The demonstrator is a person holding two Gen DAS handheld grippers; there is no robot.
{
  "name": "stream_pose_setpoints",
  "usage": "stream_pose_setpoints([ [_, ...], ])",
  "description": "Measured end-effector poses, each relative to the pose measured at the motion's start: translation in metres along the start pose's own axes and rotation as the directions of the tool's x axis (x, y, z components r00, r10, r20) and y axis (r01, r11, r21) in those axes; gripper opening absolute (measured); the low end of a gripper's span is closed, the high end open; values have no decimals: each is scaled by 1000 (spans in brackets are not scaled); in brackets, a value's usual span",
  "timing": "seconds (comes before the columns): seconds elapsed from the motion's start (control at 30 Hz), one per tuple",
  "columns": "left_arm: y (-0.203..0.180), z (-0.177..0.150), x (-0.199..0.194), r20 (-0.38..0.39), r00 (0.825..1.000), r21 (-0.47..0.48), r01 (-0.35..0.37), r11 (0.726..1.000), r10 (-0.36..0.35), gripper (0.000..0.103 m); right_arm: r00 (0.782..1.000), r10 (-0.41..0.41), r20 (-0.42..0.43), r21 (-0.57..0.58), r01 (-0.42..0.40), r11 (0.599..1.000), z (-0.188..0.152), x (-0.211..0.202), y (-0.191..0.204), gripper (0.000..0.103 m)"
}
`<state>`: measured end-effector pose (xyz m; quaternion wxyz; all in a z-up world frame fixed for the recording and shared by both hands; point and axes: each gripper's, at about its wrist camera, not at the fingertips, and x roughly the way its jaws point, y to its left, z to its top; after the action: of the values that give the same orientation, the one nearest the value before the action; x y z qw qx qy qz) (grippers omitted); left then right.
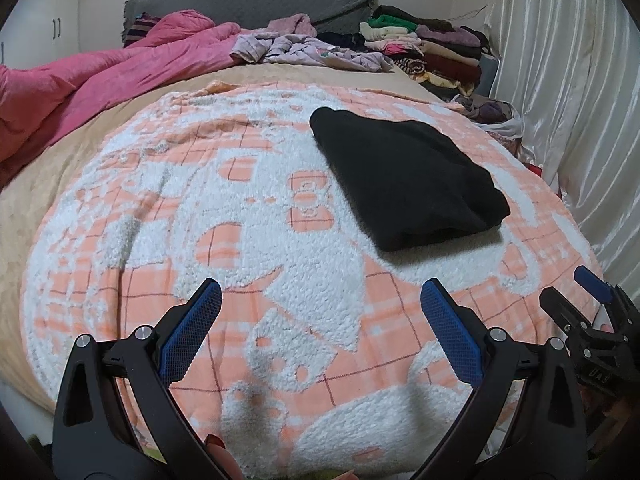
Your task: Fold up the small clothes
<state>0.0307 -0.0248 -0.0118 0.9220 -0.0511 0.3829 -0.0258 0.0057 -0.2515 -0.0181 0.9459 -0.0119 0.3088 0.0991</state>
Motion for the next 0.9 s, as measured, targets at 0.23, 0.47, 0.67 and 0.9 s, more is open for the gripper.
stream_pose_setpoints([
  [0.23,0,-6,8,-13,1000,-5,3,1000,-3,93,1000,-3,-22,-5,3,1000,-4,12,3,98],
  [0.47,1,-8,13,-28,1000,-9,-9,1000,9,93,999,5,-49,-1,-5,1000,-9,20,4,98],
  [0.67,1,-8,13,-27,999,-8,-19,1000,18,93,999,8,-49,0,-8,1000,-9,21,4,98],
  [0.9,3,-8,11,-28,999,-8,-19,1000,19,93,999,8,-45,0,-8,1000,-8,20,4,99],
])
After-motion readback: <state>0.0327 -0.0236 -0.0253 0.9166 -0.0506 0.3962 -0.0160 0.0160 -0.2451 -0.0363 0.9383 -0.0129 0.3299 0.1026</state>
